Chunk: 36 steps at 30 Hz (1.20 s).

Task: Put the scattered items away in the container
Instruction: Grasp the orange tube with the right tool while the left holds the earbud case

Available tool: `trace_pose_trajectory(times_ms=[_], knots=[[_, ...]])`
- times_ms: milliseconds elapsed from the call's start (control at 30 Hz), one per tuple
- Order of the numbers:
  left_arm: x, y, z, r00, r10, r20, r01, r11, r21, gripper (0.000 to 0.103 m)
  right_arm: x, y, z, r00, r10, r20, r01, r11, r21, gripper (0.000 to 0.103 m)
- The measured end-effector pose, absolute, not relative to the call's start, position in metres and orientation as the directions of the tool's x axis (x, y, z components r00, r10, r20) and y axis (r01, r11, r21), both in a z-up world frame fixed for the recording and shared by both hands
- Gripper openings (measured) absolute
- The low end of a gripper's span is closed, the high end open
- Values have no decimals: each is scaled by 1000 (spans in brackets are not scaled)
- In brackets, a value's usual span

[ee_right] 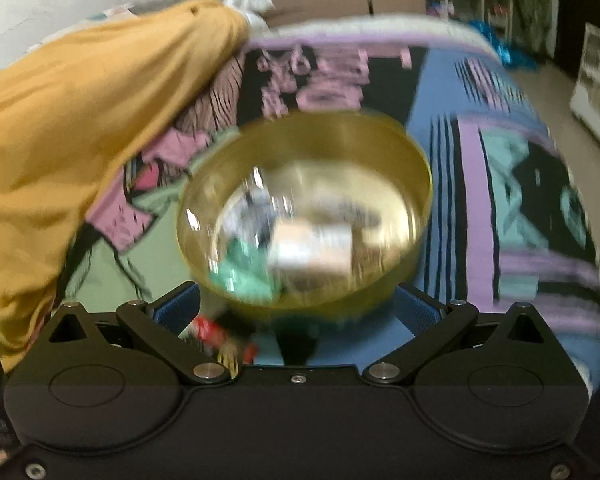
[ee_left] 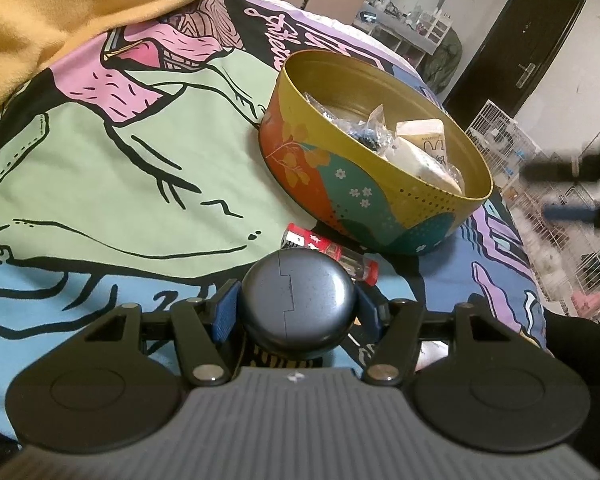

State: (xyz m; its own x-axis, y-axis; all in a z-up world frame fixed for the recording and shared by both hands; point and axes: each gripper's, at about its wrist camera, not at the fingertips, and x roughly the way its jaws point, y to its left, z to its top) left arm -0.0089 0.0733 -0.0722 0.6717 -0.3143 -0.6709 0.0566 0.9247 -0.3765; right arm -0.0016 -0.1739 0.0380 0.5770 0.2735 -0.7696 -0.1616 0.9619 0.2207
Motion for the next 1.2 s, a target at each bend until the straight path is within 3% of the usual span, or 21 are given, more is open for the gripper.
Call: trace_pose_trajectory(times_ms=[467, 933, 1067, 1200], knots=[[-8, 74, -74, 669, -306, -678, 49, 928, -371, 63, -70, -156, -42, 369, 291, -883, -97, 957, 274, 103], [-8, 74, -74, 665, -304, -682, 46, 928, -369, 63, -81, -102, -70, 470, 59, -880, -82, 996, 24, 103], [-8, 74, -74, 666, -303, -681, 45, 928, -369, 63, -86, -99, -70, 486, 40, -873, -110, 994, -15, 95], [-9, 75, -73, 672, -305, -675, 47, 927, -372, 63, -88, -107, -65, 482, 95, -871, -144, 989, 28, 95]])
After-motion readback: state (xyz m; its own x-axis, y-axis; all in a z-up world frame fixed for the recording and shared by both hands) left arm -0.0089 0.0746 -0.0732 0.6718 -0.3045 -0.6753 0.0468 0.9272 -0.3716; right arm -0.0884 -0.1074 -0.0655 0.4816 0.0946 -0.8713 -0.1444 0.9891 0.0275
